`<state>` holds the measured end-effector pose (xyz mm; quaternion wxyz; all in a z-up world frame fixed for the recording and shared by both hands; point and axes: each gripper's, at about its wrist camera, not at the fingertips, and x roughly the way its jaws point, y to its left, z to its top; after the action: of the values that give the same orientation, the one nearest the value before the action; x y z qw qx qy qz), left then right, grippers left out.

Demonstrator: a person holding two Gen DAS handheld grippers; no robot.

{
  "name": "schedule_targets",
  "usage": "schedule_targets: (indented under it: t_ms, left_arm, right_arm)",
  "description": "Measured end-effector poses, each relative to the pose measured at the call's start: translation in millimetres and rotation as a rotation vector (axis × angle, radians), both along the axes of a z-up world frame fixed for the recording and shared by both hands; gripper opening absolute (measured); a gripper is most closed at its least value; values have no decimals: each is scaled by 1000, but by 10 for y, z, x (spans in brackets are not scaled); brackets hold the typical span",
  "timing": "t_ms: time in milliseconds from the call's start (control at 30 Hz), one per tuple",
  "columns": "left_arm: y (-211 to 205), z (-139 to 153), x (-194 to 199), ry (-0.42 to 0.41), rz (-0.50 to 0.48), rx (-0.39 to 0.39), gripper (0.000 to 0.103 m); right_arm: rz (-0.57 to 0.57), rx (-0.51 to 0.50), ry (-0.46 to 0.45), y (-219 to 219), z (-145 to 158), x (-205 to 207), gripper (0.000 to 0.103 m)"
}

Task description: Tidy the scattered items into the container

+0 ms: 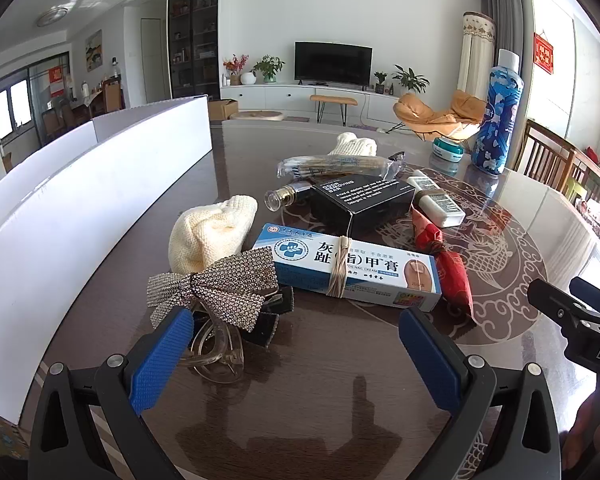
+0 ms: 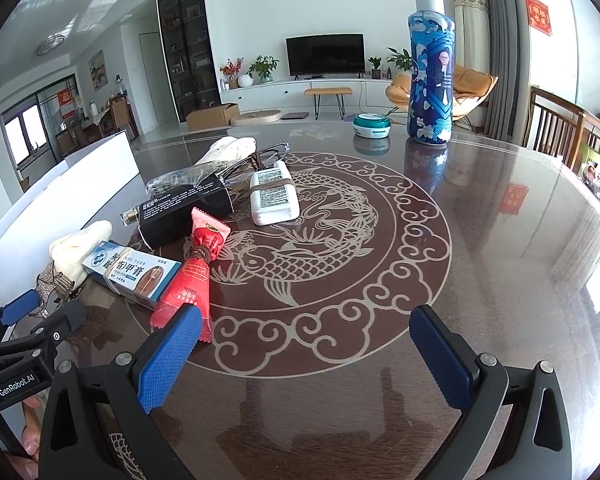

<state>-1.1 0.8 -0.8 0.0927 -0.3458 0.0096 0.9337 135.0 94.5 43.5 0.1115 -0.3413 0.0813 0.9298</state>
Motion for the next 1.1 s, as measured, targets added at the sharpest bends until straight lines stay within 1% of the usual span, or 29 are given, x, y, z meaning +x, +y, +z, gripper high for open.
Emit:
schedule_targets:
  t_ms: [133, 367, 1100]
  left_arm:
    - [0, -1, -3, -6, -1, -4, 103]
    - [2, 3, 2, 10, 0, -4, 103]
    - [-1, 9, -4, -13, -3, -7, 103]
  right_arm:
    - [-1, -6, -1, 2, -10, 0, 103]
    - [1, -9, -3, 11, -13, -6, 103]
    - [2, -10, -3, 6, -17, -9, 103]
